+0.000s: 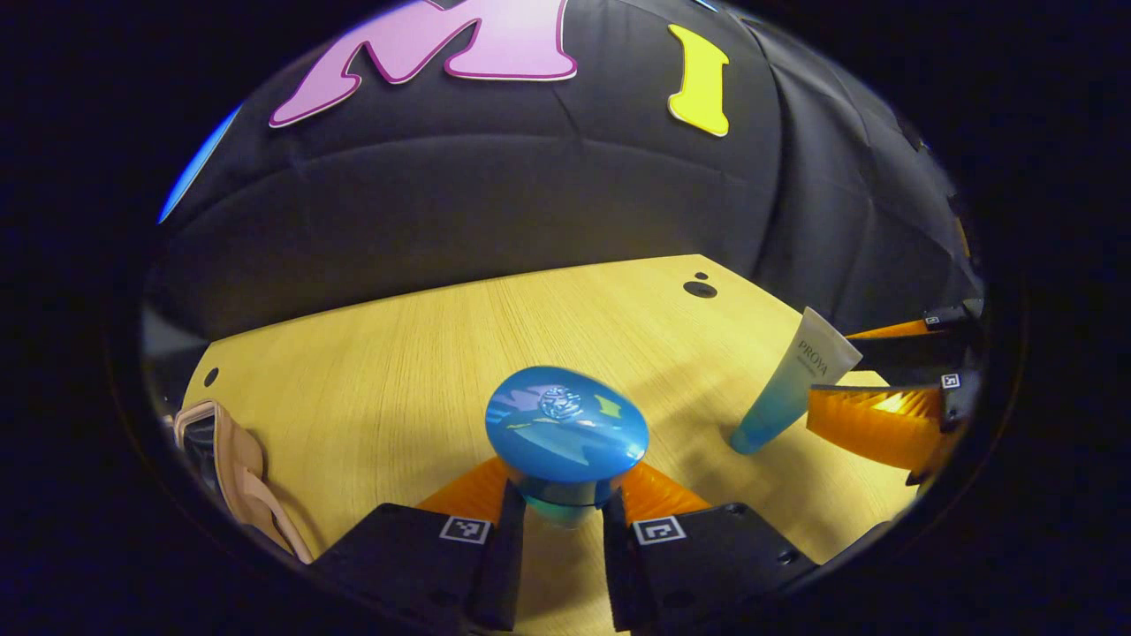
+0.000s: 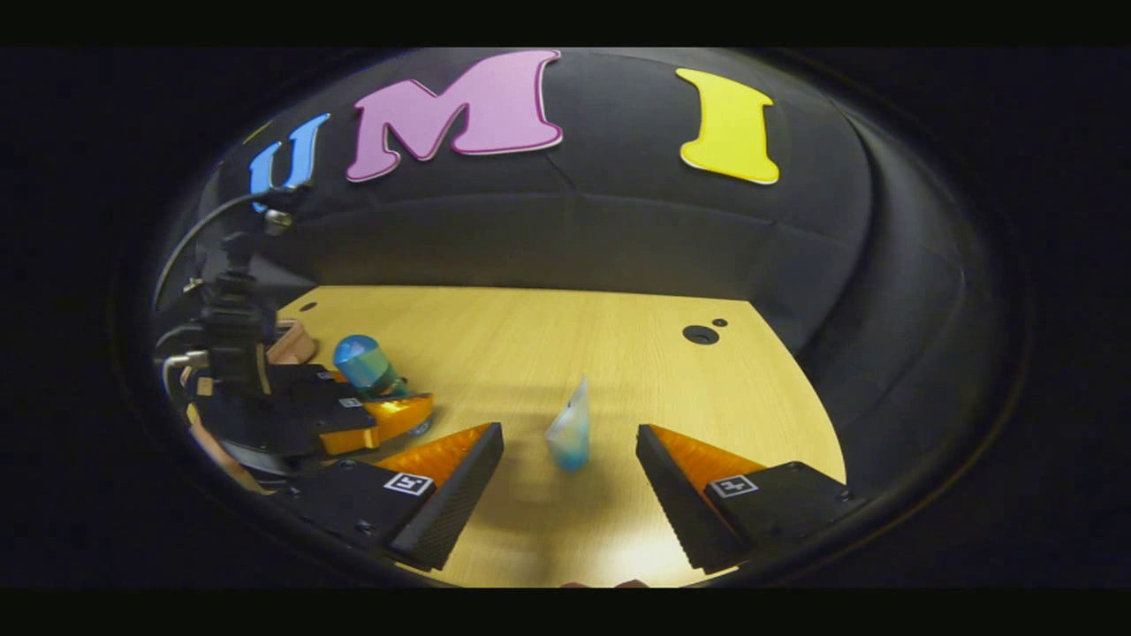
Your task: First open the suitcase, pack the skin care products into it, and then close the suitcase.
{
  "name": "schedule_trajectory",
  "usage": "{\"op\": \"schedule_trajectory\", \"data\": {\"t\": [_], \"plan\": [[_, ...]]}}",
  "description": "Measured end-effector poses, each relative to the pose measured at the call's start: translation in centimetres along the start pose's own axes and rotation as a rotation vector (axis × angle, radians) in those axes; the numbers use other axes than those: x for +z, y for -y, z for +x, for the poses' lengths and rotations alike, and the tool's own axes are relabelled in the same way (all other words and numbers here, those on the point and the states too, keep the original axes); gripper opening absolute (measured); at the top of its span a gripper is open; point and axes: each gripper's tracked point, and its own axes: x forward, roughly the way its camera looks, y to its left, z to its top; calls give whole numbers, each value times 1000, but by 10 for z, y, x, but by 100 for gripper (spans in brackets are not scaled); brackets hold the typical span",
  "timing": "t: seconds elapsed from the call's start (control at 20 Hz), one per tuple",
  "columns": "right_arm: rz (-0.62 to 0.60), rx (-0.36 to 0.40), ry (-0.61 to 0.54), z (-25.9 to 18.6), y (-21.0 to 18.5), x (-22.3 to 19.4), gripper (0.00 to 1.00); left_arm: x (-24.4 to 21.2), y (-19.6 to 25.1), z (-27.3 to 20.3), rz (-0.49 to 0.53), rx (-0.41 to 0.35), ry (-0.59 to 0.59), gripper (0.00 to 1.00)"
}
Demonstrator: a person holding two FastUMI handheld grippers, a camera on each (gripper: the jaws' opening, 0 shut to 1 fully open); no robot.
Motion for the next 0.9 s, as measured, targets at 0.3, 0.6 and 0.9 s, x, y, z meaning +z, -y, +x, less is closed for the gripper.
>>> {"op": "schedule_trajectory", "data": {"t": [0.3, 0.6, 0.9], "plan": [[29, -48, -103, 45, 4, -33, 53, -1, 0, 1, -12, -6, -55, 43], [64, -39, -39, 25, 1, 4, 29, 9, 3, -20, -37, -101, -121, 38], [2, 53, 27, -47, -36, 26, 29, 66, -53, -146, 18, -180, -54, 37]]}}
